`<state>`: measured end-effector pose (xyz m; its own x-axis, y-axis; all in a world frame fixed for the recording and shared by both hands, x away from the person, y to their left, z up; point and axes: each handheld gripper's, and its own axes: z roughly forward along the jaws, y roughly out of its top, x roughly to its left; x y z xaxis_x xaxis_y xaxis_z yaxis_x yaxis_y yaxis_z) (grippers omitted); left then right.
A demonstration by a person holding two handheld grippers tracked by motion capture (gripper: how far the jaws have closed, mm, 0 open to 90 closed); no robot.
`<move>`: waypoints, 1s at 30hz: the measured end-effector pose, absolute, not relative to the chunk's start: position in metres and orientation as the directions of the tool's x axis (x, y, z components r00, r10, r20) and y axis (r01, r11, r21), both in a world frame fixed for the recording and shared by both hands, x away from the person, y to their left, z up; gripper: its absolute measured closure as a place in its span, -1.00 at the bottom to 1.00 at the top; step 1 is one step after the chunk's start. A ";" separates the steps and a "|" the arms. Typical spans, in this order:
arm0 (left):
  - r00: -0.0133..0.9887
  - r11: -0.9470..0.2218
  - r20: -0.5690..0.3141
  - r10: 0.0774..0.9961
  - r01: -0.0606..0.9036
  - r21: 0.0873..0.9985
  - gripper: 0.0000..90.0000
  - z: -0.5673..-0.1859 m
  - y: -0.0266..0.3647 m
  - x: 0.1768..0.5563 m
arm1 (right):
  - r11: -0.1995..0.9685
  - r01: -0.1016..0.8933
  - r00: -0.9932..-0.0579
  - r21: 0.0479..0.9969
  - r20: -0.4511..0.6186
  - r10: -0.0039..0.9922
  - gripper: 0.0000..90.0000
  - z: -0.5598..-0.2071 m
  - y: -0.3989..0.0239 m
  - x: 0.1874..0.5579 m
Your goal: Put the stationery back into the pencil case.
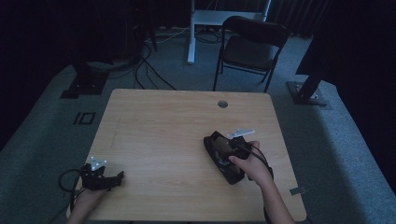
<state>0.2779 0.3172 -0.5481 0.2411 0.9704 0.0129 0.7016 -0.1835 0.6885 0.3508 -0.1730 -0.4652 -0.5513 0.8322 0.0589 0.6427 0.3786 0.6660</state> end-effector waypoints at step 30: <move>0.240 -0.183 0.013 0.971 0.701 0.690 -0.99 -0.548 0.317 0.278 | 0.203 0.563 -0.480 0.801 0.117 0.869 -0.57 -0.462 -0.244 0.315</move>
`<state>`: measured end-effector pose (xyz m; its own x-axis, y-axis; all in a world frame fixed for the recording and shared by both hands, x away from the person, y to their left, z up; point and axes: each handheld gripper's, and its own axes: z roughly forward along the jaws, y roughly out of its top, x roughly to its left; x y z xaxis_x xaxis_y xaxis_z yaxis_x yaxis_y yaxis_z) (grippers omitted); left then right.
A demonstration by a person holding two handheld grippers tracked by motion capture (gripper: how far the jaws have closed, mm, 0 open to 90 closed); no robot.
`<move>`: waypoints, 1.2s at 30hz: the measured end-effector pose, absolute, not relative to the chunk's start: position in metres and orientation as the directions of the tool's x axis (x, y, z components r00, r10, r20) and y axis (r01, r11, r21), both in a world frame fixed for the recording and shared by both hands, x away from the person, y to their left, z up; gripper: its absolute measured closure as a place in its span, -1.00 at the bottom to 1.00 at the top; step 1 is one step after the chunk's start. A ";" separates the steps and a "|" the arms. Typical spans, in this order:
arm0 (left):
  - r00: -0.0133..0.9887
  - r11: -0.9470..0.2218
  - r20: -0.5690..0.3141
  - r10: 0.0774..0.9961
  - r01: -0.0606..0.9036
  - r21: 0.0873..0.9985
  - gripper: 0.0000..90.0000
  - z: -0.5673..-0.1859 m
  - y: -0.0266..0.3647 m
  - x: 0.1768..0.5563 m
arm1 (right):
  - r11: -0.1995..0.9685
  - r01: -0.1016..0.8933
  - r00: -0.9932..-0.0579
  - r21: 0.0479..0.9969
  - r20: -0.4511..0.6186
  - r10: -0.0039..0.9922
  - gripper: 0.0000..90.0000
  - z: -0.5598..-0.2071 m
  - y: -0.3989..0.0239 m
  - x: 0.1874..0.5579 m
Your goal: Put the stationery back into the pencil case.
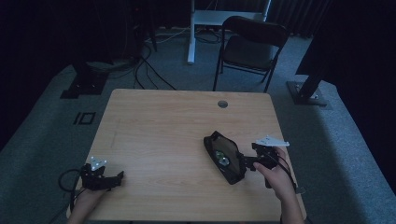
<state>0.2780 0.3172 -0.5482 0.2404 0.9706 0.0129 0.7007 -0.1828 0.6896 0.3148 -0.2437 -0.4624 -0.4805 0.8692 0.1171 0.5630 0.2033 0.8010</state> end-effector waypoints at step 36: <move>0.242 -0.185 0.014 0.970 0.701 0.689 -0.99 -0.548 0.317 0.278 | 0.137 0.640 -0.220 0.756 0.010 0.975 -0.69 -0.535 -0.299 0.309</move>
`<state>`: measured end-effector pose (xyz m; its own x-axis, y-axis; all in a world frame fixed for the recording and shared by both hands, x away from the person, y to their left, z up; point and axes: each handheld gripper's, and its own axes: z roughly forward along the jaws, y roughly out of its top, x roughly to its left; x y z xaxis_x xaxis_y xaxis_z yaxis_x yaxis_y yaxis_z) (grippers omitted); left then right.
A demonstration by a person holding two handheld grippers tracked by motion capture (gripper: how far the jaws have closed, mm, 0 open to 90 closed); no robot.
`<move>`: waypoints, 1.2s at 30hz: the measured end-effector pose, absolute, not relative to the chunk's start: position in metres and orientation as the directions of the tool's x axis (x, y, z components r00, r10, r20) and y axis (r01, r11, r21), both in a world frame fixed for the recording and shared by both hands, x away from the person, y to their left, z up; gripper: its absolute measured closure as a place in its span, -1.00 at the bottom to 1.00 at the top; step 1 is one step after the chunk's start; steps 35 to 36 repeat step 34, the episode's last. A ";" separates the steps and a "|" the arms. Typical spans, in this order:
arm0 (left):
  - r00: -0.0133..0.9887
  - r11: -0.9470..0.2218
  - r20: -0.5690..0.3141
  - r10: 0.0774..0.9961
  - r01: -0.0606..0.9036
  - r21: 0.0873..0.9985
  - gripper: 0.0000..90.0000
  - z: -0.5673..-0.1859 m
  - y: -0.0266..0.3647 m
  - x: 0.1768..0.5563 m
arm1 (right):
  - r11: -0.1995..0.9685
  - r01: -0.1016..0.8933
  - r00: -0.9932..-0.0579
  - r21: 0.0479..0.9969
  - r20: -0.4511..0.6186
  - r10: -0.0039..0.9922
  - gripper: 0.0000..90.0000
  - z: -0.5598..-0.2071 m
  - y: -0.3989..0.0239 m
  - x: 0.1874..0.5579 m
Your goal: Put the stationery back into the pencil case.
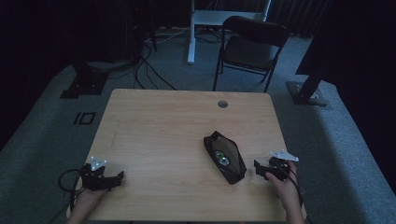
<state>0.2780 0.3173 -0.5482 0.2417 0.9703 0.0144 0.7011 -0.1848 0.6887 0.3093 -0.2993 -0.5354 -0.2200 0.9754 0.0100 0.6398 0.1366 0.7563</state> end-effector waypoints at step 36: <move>0.242 -0.185 0.014 0.970 0.701 0.689 -0.99 -0.548 0.317 0.278 | 0.045 0.685 -0.086 0.727 0.020 0.996 -0.72 -0.553 -0.303 0.304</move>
